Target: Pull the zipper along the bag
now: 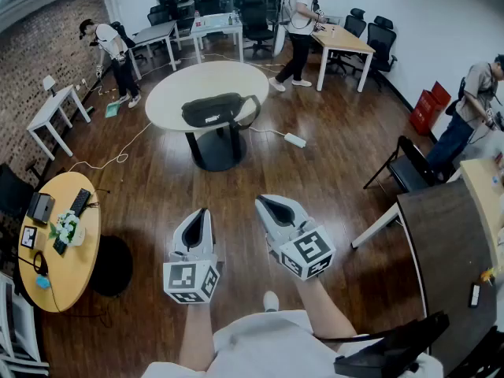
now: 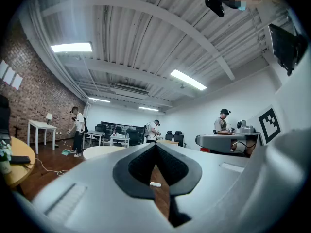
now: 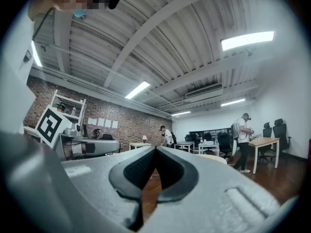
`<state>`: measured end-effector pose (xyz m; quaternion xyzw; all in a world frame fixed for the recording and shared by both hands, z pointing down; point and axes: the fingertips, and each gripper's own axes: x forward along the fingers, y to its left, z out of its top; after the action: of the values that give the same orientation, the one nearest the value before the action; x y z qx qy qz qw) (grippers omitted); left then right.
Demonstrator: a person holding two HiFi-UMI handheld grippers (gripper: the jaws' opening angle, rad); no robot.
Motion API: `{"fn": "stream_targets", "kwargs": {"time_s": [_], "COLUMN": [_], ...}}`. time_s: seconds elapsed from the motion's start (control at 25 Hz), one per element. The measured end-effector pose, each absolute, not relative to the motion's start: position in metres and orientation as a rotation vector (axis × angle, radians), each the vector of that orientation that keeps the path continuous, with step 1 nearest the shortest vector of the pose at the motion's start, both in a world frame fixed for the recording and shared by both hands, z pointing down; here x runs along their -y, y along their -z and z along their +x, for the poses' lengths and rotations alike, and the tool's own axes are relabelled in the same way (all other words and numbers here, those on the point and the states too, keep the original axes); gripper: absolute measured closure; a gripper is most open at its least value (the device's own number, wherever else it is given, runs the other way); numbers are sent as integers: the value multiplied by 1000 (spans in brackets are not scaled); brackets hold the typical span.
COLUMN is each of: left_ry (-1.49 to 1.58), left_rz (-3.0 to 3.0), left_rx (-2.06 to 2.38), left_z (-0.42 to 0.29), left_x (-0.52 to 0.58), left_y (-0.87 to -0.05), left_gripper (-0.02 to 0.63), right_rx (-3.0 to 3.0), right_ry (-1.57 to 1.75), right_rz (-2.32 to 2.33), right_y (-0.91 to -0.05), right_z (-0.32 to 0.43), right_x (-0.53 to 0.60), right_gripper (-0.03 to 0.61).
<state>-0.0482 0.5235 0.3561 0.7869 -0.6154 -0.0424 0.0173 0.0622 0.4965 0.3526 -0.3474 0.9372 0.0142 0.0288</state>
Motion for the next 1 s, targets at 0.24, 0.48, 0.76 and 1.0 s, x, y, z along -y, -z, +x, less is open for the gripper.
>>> {"fn": "stream_targets", "kwargs": {"time_s": [0.24,0.48,0.76,1.0], "left_ry": [43,2,16,58], "left_rz": [2413,2413,2478,2488], "left_rx": [1871,1840,1723,1744], "left_z": [-16,-12,-1,-51], "left_x": [-457,-383,-263,-141], "left_y": [-383,-400,-414,-393], "left_gripper": [598,598,598,598], "right_rx": [-2917,-2926,-2909,-2918], "right_ry": [83,117,155,85], "right_rz": [-1057,-1083,-1235,-1233], "right_y": [-383,-404,-422,-402], "right_z": [80,86,102,53], "right_x": [-433,-369,-250,-124], "right_gripper": [588,588,588,588]}}
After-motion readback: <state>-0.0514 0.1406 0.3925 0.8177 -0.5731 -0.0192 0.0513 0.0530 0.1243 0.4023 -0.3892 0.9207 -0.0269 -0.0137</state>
